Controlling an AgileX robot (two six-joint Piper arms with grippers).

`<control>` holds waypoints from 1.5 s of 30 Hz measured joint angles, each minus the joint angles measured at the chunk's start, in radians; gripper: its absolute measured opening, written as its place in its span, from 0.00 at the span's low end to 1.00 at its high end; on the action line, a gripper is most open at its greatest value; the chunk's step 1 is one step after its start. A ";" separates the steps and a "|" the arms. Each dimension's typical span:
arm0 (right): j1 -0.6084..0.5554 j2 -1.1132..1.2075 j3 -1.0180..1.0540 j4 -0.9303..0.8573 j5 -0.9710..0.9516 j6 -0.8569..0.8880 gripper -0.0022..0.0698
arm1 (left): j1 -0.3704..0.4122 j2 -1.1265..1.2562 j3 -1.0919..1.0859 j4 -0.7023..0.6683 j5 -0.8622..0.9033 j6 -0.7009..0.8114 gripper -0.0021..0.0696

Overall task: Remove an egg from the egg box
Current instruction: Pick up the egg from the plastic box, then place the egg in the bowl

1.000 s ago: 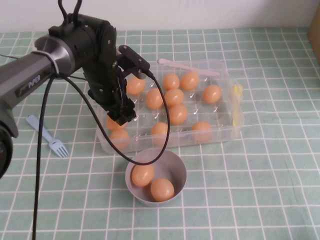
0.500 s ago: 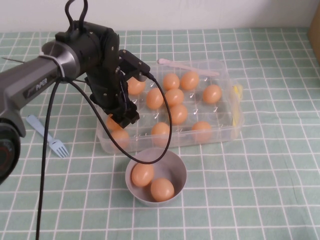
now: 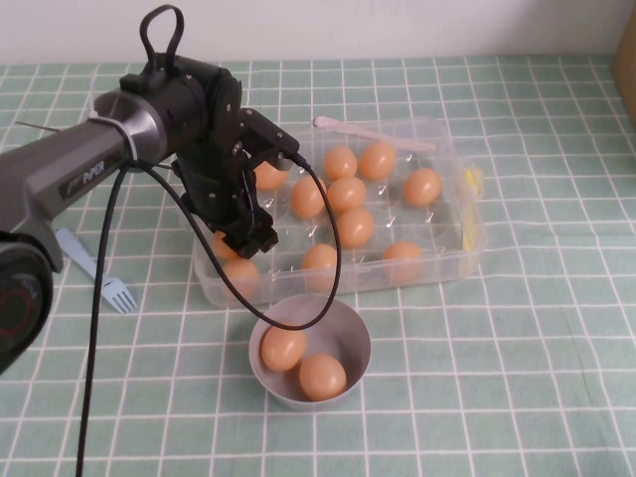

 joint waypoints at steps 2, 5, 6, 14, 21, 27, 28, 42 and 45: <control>0.000 0.000 0.000 0.000 0.000 0.000 0.00 | 0.000 0.000 0.000 0.000 0.000 0.000 0.58; 0.000 0.000 0.000 0.000 0.000 0.000 0.00 | 0.000 0.000 0.000 0.000 -0.006 0.000 0.57; 0.000 0.000 0.000 0.000 0.000 0.000 0.00 | 0.000 0.000 0.000 0.002 -0.007 0.000 0.56; 0.000 0.000 0.000 0.000 0.000 0.000 0.00 | 0.000 0.000 0.000 0.007 -0.007 0.000 0.52; 0.000 0.000 0.000 0.000 0.000 0.000 0.00 | 0.000 -0.004 0.000 0.009 -0.007 0.000 0.52; 0.000 0.000 0.000 0.000 0.000 0.000 0.00 | 0.000 -0.038 0.000 0.010 -0.007 0.000 0.52; 0.000 0.000 0.000 0.000 0.000 0.000 0.00 | 0.000 -0.044 0.000 0.010 -0.007 0.000 0.52; 0.000 0.000 0.000 0.000 0.000 0.000 0.00 | -0.074 -0.246 -0.047 0.034 0.155 -0.024 0.51; 0.000 0.000 0.000 0.000 0.000 0.000 0.00 | -0.135 -0.301 -0.050 0.034 0.175 -0.024 0.51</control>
